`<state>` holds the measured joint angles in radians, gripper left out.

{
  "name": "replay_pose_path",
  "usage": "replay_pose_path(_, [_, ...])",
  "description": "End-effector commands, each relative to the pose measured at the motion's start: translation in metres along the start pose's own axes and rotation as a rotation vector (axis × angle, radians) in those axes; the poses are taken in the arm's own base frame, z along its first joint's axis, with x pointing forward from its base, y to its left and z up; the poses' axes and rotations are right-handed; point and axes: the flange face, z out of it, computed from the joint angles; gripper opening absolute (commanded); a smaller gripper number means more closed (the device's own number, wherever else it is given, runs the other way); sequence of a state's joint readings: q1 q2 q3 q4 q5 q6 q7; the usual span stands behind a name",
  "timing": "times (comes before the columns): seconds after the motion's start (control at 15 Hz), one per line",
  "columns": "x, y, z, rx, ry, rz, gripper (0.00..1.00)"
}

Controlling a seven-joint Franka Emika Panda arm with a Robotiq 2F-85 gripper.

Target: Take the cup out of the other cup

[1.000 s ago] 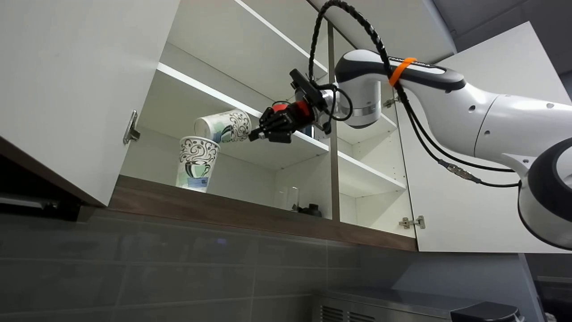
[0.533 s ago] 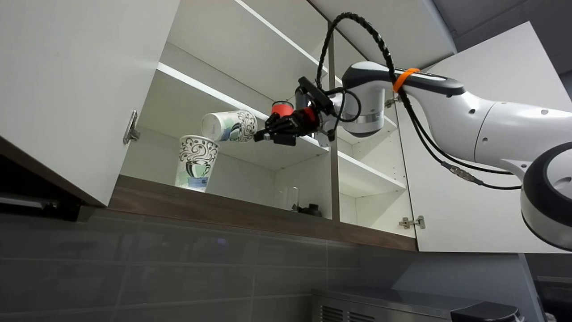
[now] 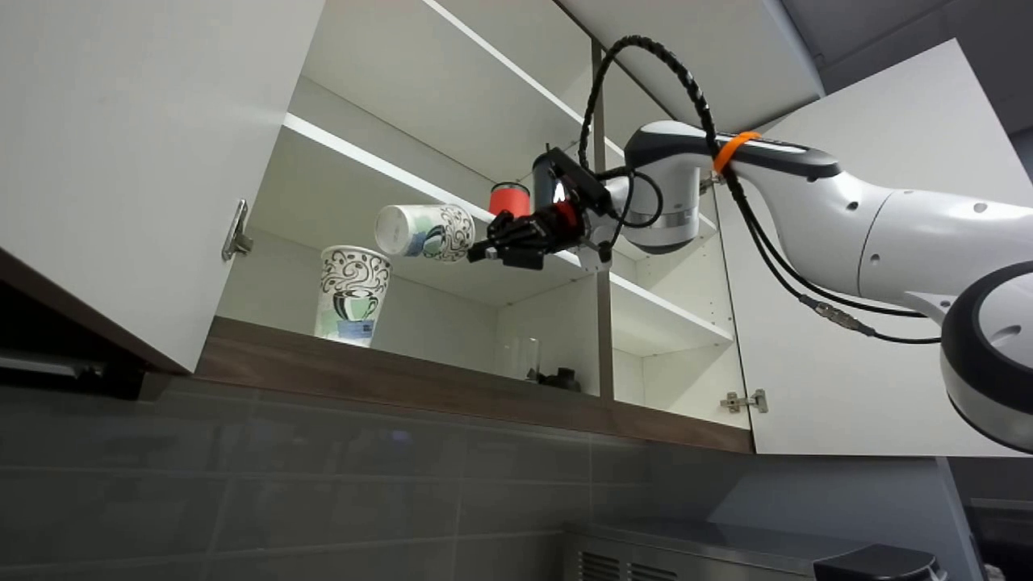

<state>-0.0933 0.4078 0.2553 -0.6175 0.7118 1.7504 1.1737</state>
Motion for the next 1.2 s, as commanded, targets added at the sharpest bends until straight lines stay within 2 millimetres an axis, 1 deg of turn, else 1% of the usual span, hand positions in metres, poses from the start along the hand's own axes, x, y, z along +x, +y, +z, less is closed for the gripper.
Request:
replay_pose_path(0.0, [0.02,0.005,0.003,-0.018,0.08,-0.033,0.01])
replay_pose_path(0.4, [0.024,0.004,-0.016,-0.006,0.138,-0.07,0.01])
replay_pose_path(0.67, [0.023,0.003,-0.026,-0.011,0.194,-0.101,0.01])
replay_pose_path(0.8, [0.021,0.002,-0.028,-0.024,0.241,-0.136,0.01])
replay_pose_path(1.13, [0.004,-0.003,-0.025,-0.107,0.412,-0.32,0.01])
